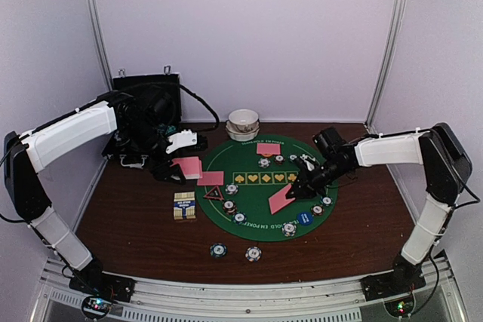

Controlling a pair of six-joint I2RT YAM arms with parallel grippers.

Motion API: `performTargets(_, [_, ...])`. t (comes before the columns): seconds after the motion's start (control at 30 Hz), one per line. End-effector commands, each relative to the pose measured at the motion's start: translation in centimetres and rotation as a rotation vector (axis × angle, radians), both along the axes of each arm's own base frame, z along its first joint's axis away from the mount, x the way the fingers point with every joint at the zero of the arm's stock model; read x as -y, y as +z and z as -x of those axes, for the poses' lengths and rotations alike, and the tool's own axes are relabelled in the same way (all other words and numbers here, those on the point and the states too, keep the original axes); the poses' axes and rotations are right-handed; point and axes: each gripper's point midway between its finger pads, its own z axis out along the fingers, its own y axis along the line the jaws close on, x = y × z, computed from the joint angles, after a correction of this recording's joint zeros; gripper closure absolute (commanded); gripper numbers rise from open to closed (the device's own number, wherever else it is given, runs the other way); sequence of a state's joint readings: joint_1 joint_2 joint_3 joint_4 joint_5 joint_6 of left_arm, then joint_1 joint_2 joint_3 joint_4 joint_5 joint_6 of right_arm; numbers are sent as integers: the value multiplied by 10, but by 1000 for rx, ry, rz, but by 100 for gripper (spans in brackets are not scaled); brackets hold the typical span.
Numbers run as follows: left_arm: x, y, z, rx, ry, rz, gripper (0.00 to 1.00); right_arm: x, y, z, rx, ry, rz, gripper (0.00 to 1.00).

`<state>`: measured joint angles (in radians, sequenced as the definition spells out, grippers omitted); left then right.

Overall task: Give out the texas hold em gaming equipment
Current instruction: Distribute the poker card in the small blind area.

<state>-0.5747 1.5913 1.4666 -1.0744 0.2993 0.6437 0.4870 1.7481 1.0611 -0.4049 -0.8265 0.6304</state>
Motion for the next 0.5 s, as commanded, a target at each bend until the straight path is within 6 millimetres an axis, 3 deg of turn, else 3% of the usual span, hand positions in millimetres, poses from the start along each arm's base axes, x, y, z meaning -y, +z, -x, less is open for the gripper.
performTargets(0.0, [1, 9, -3, 18, 0, 23, 96, 14, -18, 8, -25, 12, 64, 100])
performTargets(0.17, [1, 8, -3, 14, -4, 22, 96, 20, -23, 6, -14, 14, 109, 96])
performTargets(0.27, [1, 8, -3, 16, -3, 20, 96, 24, -21, 2, 10, 21, 148, 79])
performTargets(0.37, [0, 8, -1, 13, -6, 18, 96, 34, -17, -3, 51, 26, 224, 51])
performTargets(0.47, [0, 8, -1, 14, -6, 20, 96, 44, -5, -9, 108, 33, 295, 38])
